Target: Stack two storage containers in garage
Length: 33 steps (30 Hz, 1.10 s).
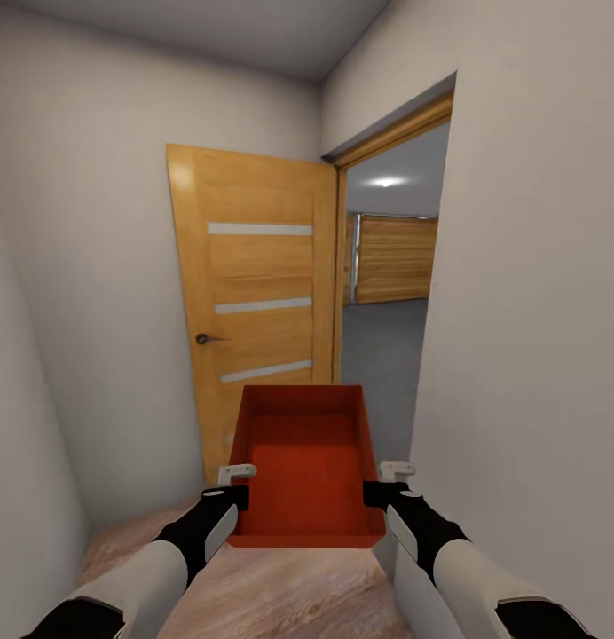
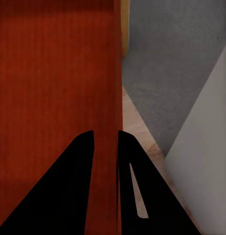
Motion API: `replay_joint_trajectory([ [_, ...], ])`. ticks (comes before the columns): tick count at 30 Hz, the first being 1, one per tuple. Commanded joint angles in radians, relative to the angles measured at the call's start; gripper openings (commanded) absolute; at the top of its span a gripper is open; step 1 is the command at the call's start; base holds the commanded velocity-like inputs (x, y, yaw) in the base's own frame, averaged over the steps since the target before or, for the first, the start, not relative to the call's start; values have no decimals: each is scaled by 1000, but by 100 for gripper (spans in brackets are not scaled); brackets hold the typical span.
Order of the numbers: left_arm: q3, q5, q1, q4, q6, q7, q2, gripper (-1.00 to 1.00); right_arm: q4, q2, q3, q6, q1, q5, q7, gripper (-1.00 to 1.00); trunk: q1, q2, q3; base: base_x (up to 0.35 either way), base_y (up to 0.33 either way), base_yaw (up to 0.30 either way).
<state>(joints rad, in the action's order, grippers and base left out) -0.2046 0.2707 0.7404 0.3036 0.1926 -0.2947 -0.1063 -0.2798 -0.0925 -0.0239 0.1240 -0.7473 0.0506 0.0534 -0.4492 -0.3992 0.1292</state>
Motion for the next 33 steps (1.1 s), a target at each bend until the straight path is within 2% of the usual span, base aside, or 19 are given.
replay_joint_trajectory([
  [1, 48, -5, 1, 6, -27, -8, 48, -100, 1, 2, 13, 5, 0, 12, -1, -100, -1, -1, 0, 236, 223, -240],
  [16, 48, -5, 1, 8, -27, -8, 48, -100, 1, 2, 13, 3, 0, 12, -1, -100, -1, -1, 0, 236, 216, -215],
  [33, 48, -7, 1, 8, -27, -7, 48, -100, 1, 2, 13, 3, 0, 12, -1, -100, -1, -1, 0, 230, 199, -18],
])
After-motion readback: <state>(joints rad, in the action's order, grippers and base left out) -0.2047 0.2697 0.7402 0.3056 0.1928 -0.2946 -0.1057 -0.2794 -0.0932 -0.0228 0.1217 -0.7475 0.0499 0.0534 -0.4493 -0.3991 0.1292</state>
